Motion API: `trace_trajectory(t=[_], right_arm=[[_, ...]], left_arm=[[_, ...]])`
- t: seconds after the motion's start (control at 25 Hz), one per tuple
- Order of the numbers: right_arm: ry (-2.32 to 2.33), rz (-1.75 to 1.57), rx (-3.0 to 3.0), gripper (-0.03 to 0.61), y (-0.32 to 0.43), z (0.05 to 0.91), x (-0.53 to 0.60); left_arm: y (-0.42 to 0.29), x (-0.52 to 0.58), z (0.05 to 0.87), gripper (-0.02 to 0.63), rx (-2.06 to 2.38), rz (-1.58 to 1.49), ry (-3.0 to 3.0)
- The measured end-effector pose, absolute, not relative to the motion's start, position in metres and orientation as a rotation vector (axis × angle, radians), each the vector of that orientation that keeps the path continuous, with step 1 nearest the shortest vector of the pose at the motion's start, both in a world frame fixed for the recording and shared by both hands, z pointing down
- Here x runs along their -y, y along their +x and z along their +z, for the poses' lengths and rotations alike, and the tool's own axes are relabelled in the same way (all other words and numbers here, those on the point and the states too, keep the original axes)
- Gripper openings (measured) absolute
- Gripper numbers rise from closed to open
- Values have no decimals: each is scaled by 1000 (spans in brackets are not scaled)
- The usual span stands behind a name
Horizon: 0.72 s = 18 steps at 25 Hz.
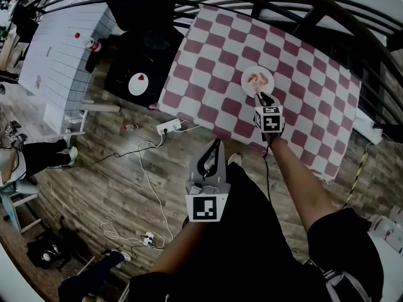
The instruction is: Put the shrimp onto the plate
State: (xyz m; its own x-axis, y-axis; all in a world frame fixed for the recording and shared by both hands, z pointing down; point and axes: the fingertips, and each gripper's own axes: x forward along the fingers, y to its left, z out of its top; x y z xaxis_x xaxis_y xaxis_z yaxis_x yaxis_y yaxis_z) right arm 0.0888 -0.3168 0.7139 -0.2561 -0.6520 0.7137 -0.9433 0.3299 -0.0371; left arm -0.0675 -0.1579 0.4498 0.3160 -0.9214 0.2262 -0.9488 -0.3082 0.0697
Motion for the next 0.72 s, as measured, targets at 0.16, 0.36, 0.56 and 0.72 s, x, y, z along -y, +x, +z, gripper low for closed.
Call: trace_trajectory(t=[0.16,0.36,0.56,0.72], right_arm=[[1413,580,1998,29,87,689,295],[1497,598,1999,-2,89,650,266],[1568,567,2083,-2,83,600,235],[1625,523,2122,-2,91,567,207]], left_arm=[[-68,146,441,9,1675,190,2422],[-63,134,429,9,1599,160,2488],[-55,129,424,9,1521,135,2549],[-49,127,423,9,1461,139,2589]])
